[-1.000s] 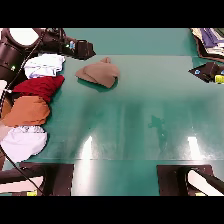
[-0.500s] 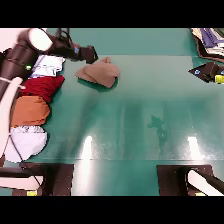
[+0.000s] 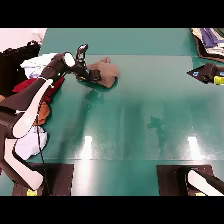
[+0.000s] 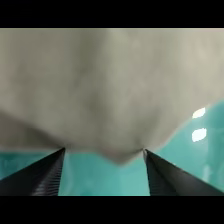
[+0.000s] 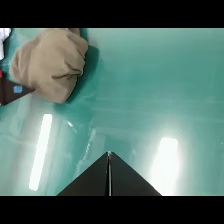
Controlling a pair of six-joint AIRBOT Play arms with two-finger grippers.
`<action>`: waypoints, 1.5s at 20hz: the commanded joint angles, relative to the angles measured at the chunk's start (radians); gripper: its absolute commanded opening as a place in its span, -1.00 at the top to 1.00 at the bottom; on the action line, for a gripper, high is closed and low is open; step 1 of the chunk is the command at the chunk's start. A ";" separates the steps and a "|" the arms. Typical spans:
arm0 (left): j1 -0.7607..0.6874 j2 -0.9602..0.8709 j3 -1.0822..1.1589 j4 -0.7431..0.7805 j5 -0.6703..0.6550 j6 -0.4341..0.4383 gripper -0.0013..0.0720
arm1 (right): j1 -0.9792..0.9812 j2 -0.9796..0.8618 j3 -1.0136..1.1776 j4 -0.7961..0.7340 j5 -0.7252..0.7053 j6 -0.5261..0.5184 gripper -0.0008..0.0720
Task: Fold the shirts.
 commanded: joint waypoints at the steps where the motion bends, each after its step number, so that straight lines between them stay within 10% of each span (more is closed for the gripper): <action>1: 0.003 -0.023 0.000 -0.025 0.080 -0.008 -0.18 | 0.013 0.001 0.000 0.000 0.009 0.000 0.94; 3: 0.003 -0.022 0.000 -0.023 0.081 -0.009 0.88 | 0.013 0.001 0.000 0.008 0.009 0.001 0.94; 17: -0.198 0.625 0.211 0.205 -0.113 -0.008 0.90 | 0.013 0.003 0.449 0.004 0.051 0.000 0.94; 24: -0.538 0.507 0.069 0.194 -0.200 -0.018 0.89 | 0.013 0.003 0.493 0.003 0.095 0.000 0.94; 25: -0.556 0.473 0.032 0.193 -0.200 -0.018 0.65 | 0.013 0.003 0.488 0.002 0.108 0.000 0.94; 27: -0.564 0.408 -0.013 0.187 -0.198 -0.048 -0.83 | 0.013 0.003 0.472 -0.001 0.121 0.001 0.94; 30: -0.505 0.369 -0.014 0.257 -0.194 -0.050 -0.82 | 0.013 0.003 0.444 0.000 0.136 0.001 0.94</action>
